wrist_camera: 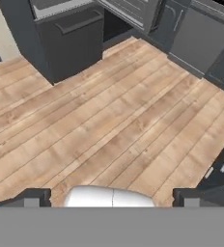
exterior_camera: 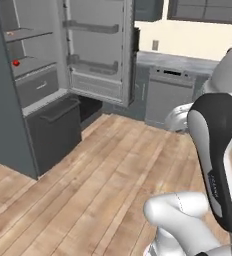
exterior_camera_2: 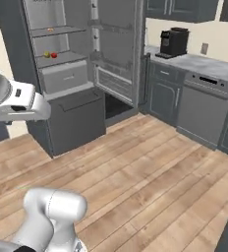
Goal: Transport the fish and tomato to the fridge. Place the fish on the rack containing meat and place the tomato on the rack containing the vegetable, ensuring meats and vegetables are on different racks.
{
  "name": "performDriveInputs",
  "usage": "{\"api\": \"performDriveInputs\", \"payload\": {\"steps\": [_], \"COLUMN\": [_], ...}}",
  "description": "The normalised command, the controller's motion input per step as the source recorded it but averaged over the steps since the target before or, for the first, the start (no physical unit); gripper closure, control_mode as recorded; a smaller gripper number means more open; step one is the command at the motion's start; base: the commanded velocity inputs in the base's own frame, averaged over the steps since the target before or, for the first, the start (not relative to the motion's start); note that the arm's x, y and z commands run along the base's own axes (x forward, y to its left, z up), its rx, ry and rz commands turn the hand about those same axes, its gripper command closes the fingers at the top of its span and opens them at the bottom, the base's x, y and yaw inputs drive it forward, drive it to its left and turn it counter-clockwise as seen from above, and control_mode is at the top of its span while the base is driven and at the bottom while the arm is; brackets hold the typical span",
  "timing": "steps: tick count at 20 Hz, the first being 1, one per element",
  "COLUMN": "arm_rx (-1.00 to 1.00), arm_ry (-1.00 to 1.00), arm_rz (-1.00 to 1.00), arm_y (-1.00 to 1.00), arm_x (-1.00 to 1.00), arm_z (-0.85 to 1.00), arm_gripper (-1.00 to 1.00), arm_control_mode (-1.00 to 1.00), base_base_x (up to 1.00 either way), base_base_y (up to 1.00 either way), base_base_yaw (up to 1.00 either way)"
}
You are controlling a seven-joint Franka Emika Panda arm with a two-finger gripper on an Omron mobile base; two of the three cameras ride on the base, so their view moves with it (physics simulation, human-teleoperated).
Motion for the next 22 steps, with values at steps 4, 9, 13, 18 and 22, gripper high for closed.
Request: {"api": "performDriveInputs", "payload": {"steps": [4, 9, 13, 18, 22], "arm_rx": [0.0, 0.0, 0.0, 0.0, 0.0], "arm_ry": [0.0, 0.0, 0.0, 0.0, 0.0], "arm_rz": [0.0, 0.0, 0.0, 0.0, 0.0], "arm_y": [0.0, 0.0, 0.0, 0.0, 0.0], "arm_x": [0.0, 0.0, 0.0, 0.0, 0.0], "arm_z": [0.0, 0.0, 0.0, 0.0, 0.0], "arm_gripper": [-1.0, -1.0, -1.0, -1.0, -1.0], "arm_control_mode": [1.0, 1.0, 1.0, 1.0, 1.0], "base_base_x": [-0.57, -0.34, -0.01, 0.01, 0.0], "base_base_y": [0.14, 0.07, -0.99, -1.0, -1.0], "base_base_yaw": [-0.91, -0.89, -0.37, -0.17, -0.08]}}
